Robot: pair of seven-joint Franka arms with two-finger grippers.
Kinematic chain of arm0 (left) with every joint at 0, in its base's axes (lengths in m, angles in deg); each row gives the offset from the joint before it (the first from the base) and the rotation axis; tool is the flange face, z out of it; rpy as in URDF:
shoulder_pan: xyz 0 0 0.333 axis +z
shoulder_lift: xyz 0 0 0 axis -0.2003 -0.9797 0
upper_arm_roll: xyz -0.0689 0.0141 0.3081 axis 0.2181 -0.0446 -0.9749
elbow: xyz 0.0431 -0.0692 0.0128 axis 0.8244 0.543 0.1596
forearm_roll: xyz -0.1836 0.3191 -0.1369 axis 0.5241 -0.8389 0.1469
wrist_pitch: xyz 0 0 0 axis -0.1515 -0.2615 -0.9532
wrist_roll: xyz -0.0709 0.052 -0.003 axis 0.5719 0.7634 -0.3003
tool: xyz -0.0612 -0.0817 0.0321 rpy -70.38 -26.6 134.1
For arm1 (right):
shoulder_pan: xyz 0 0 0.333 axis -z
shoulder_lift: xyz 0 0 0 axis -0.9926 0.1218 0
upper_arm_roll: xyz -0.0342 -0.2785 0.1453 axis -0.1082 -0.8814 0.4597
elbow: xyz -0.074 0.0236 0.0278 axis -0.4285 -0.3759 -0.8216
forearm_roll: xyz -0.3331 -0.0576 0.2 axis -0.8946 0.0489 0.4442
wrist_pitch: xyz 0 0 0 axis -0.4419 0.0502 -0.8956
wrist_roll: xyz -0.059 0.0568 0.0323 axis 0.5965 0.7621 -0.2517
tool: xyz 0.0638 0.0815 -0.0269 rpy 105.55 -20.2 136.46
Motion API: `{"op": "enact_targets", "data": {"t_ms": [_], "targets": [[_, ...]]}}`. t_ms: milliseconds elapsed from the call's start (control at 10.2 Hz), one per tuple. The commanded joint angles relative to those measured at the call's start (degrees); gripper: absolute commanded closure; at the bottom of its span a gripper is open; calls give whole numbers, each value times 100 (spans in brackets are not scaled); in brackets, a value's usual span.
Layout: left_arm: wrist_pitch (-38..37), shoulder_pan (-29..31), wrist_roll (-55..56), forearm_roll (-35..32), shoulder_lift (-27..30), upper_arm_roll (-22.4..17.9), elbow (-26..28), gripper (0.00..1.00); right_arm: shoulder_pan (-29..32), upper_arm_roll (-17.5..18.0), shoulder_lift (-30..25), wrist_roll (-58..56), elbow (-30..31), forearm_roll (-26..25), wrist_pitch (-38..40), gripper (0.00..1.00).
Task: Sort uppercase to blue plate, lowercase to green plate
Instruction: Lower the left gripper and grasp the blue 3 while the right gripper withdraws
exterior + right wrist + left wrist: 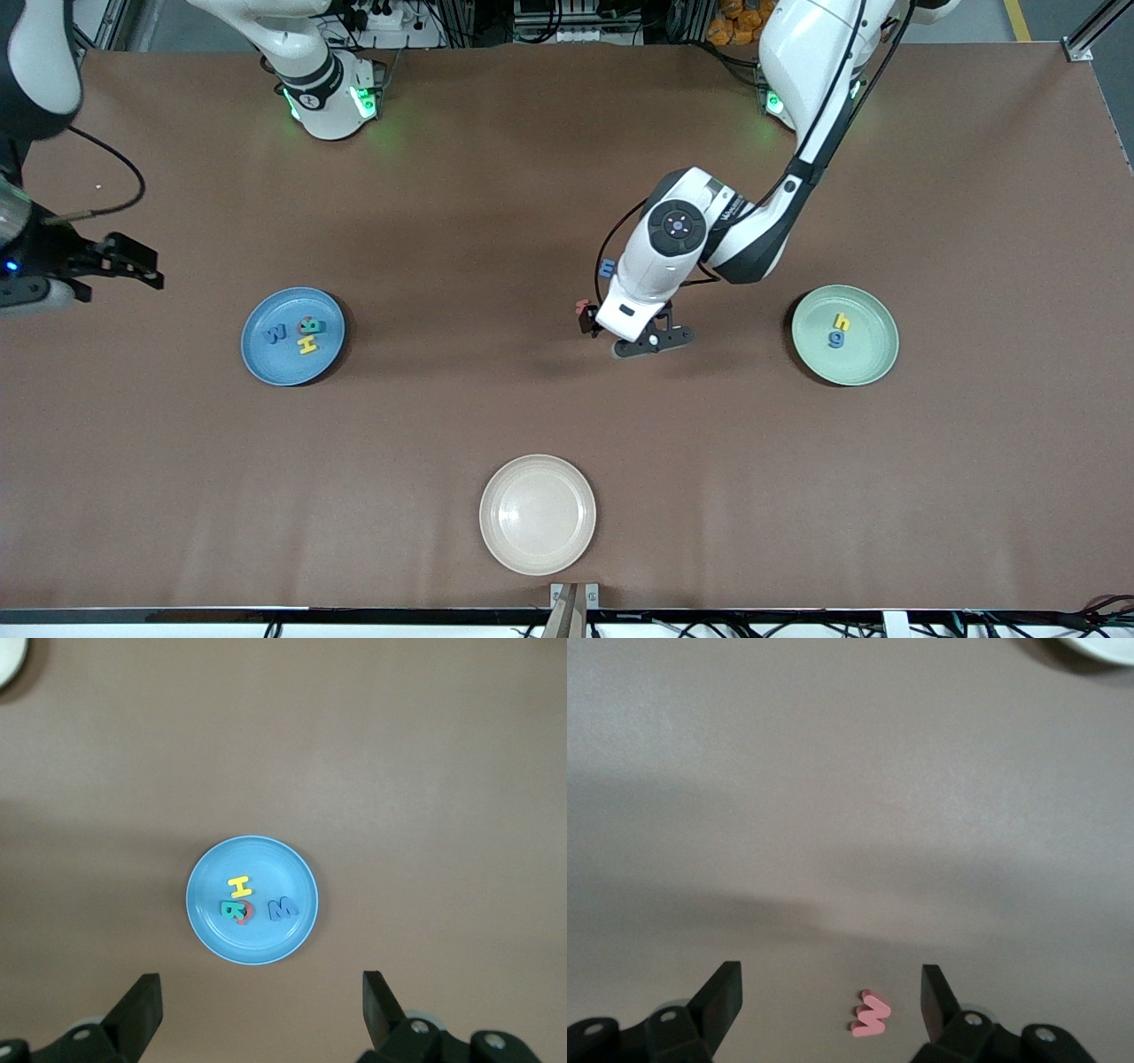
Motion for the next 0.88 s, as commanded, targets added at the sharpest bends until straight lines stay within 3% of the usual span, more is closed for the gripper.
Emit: {"op": "enact_targets", "data": {"t_ms": [0,488,781], "targets": [[-17,-122,276,-469,-69,-2,117,9,-46,-75,-41,-2,-39,62,29,0],[-61,-113,285,-593,37,568,524,11,-117,-216,-252,7,-223,89,81,0],[-88,-43,-82,-1705,107,753,917,9,-196,-225,-234,77,-522,89,397,0]]}}
